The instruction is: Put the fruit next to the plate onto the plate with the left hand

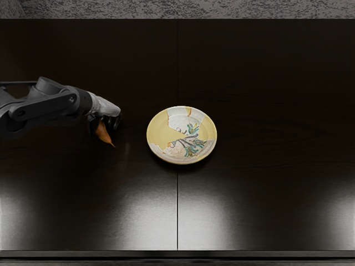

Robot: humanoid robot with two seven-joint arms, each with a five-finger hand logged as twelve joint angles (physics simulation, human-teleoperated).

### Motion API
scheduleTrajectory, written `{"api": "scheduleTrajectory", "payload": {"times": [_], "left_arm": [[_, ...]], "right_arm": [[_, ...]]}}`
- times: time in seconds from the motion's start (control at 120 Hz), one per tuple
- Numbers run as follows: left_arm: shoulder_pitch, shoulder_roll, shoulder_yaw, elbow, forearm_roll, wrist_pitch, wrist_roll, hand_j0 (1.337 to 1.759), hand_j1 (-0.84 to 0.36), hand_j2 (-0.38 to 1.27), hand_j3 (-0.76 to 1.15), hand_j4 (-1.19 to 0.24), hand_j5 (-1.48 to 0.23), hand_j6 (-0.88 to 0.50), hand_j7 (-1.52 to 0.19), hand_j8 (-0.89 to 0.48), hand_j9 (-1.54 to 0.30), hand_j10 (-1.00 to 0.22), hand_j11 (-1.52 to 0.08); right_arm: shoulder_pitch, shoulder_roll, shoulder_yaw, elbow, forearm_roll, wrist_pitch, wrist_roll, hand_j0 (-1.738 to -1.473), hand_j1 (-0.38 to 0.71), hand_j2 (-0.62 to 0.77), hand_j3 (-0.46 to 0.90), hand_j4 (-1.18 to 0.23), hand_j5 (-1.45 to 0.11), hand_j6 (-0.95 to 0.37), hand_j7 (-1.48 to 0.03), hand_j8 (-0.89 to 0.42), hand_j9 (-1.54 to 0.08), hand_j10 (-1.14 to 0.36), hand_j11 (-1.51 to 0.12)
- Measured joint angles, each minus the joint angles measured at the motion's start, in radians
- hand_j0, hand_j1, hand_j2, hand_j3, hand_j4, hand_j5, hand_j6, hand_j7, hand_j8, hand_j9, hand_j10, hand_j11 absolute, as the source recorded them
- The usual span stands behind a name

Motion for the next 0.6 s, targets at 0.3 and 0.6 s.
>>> {"api": "scheduleTrajectory", "payload": {"times": [0.3,0.6], "left_arm": [[0.002,0.008,0.0,-0.001,-0.023,0.01,0.001,1.651,-0.33,0.24,0.0,-0.4,-0.86,-0.41,-0.81,-0.41,-0.98,-0.6,-0.99],[0.001,0.017,0.006,-0.011,-0.041,0.046,-0.069,1.652,-0.32,0.35,0.0,-0.67,-0.96,-0.56,-0.93,-0.48,-1.0,-0.66,-1.01]], "right_arm": [[0.0,0.0,0.0,0.0,0.0,0.0,0.0,-1.658,-0.32,0.0,0.0,-0.02,-0.03,-0.02,-0.03,-0.02,-0.03,-0.02,-0.03],[0.0,0.0,0.0,0.0,0.0,0.0,0.0,-1.658,-0.32,0.0,0.0,-0.02,-0.03,-0.02,-0.03,-0.02,-0.03,-0.02,-0.03]]}}
